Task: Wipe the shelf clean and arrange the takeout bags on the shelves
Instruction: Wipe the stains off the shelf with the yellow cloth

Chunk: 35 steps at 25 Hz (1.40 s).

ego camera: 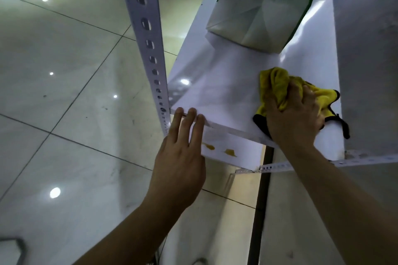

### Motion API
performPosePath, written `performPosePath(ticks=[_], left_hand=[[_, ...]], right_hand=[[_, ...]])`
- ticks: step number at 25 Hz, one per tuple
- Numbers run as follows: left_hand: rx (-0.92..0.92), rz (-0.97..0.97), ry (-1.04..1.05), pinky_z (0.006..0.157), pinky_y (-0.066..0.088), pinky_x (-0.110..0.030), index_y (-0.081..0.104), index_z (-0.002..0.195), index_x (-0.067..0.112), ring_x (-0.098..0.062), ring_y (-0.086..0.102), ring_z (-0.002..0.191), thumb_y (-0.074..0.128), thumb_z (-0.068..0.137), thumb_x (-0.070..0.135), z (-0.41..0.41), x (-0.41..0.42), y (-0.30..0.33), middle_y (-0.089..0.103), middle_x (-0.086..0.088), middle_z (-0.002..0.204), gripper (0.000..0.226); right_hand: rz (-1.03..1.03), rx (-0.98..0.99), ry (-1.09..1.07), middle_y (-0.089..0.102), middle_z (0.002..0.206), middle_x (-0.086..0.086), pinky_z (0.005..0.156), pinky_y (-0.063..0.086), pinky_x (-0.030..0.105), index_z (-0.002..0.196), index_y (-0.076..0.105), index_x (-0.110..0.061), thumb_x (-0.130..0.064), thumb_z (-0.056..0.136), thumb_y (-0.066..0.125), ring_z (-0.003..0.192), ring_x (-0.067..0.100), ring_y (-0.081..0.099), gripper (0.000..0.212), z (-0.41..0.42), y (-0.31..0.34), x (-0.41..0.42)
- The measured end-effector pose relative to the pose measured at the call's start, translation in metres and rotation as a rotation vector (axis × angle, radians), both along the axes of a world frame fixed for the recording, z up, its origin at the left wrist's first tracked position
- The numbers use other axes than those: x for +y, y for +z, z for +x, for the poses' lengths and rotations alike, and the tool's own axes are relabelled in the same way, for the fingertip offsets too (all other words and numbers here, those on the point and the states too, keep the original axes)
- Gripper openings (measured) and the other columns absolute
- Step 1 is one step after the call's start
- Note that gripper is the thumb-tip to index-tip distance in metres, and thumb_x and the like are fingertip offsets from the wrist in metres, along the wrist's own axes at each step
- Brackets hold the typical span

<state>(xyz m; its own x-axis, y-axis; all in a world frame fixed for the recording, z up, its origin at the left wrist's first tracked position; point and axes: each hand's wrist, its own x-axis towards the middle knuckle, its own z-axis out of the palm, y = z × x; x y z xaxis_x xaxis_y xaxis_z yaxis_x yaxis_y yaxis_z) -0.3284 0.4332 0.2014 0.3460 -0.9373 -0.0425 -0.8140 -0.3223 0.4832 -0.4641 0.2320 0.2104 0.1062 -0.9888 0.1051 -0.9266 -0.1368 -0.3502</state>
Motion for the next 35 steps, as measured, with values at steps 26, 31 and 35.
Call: performPosePath(ticks=[26,31,35], left_hand=[[-0.102,-0.062,-0.032,0.109,0.037,-0.047,0.021,0.156,0.005,-0.032,0.007,0.153,0.054,0.084,0.001,0.007,0.024,-0.010,0.011,-0.012,0.166,0.080],[-0.110,0.011,-0.006,0.106,0.040,-0.051,0.033,0.151,0.004,-0.038,0.022,0.150,0.045,0.084,0.013,0.002,0.042,-0.033,0.023,-0.018,0.162,0.069],[-0.082,0.081,-0.016,0.110,0.039,-0.049,0.036,0.150,0.006,-0.035,0.026,0.149,0.045,0.085,0.013,-0.008,0.056,-0.062,0.027,-0.016,0.161,0.066]], right_hand=[[-0.084,-0.054,0.425,0.043,0.154,-0.003,0.115,0.028,0.047,0.146,0.047,-0.032,-0.052,0.094,0.047,0.142,0.025,0.037,0.055,0.070,-0.008,0.053],[-0.199,-0.098,0.394,0.056,0.140,0.006,0.103,0.032,0.042,0.141,0.057,-0.024,-0.047,0.097,0.051,0.129,0.031,0.048,0.050,0.040,-0.013,0.085],[-0.361,-0.271,0.480,0.059,0.133,0.013,0.104,0.036,0.047,0.133,0.063,-0.016,-0.034,0.096,0.057,0.123,0.034,0.054,0.042,-0.003,-0.037,0.130]])
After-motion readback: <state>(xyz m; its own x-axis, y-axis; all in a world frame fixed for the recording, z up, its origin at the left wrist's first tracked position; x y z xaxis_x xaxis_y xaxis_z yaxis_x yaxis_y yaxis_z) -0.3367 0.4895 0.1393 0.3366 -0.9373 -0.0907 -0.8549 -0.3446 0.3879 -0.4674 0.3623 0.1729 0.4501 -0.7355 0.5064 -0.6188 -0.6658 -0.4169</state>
